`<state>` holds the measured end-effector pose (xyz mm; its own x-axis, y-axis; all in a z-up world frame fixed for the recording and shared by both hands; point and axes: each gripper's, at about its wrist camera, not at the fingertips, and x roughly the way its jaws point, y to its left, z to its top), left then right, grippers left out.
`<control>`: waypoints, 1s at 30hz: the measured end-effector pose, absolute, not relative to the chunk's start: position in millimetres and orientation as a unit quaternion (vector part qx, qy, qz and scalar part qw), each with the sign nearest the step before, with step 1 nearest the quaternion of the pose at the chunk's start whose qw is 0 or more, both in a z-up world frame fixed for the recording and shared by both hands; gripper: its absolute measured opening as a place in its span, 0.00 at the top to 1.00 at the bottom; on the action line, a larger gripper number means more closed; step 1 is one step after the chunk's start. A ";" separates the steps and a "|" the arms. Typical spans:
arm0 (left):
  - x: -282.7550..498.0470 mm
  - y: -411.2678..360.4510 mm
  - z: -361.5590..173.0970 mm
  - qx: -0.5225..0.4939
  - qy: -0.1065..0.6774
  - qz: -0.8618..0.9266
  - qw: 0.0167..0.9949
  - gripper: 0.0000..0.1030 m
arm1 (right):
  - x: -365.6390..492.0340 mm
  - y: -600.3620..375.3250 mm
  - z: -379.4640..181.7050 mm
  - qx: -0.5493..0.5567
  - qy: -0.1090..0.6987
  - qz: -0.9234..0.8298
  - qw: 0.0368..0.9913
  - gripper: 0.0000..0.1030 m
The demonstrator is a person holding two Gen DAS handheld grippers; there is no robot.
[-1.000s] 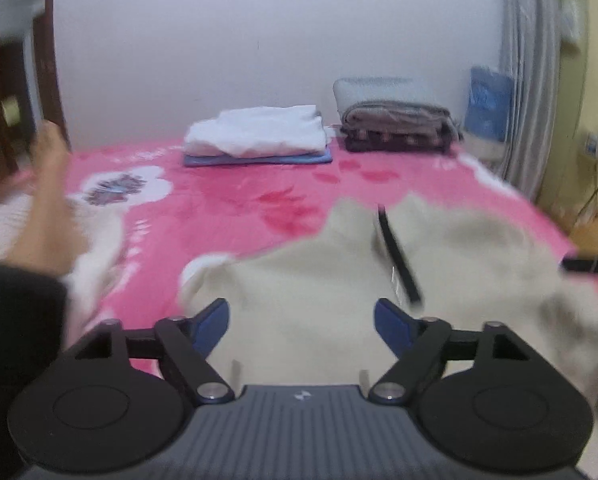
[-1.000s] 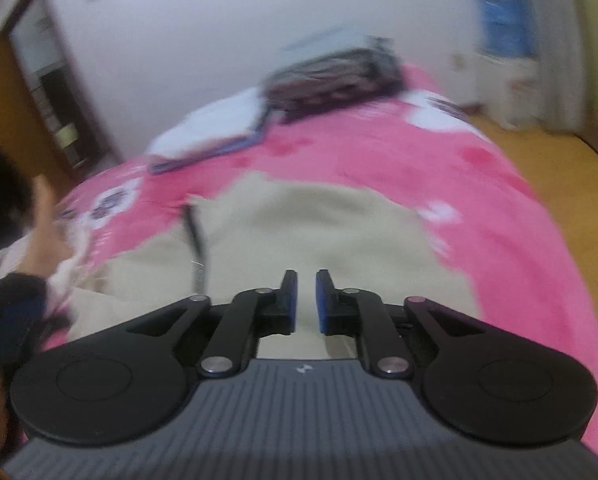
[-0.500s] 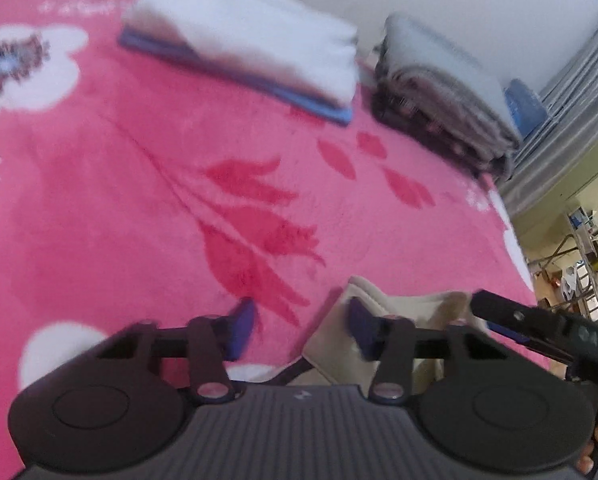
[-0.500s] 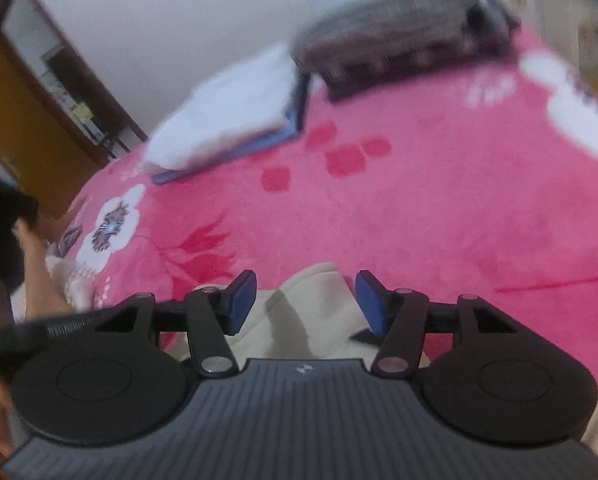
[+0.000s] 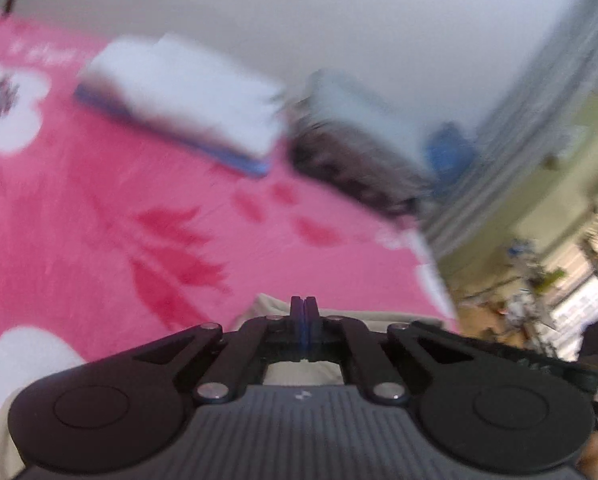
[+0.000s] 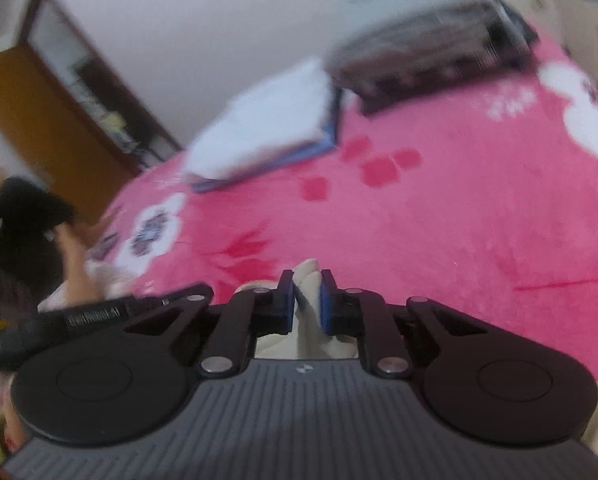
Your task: Fold clothes
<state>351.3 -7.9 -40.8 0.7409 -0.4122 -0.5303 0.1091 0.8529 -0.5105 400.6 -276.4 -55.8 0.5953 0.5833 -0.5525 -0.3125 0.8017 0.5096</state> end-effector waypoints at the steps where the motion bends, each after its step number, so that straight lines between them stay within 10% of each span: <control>1: 334.5 -10.0 -30.2 -0.211 0.316 -0.161 0.911 1.00 | 385.4 -277.0 -46.5 0.163 0.358 0.269 0.879 0.89; 22: 257.2 -11.8 -67.1 -0.169 0.374 -0.151 0.899 0.73 | 193.8 -267.1 -89.2 -0.059 0.321 0.304 0.895 0.87; 30: 219.9 -24.5 -97.2 -0.110 0.418 -0.123 0.893 0.72 | 186.4 -305.1 -72.4 0.080 0.339 0.258 0.901 0.53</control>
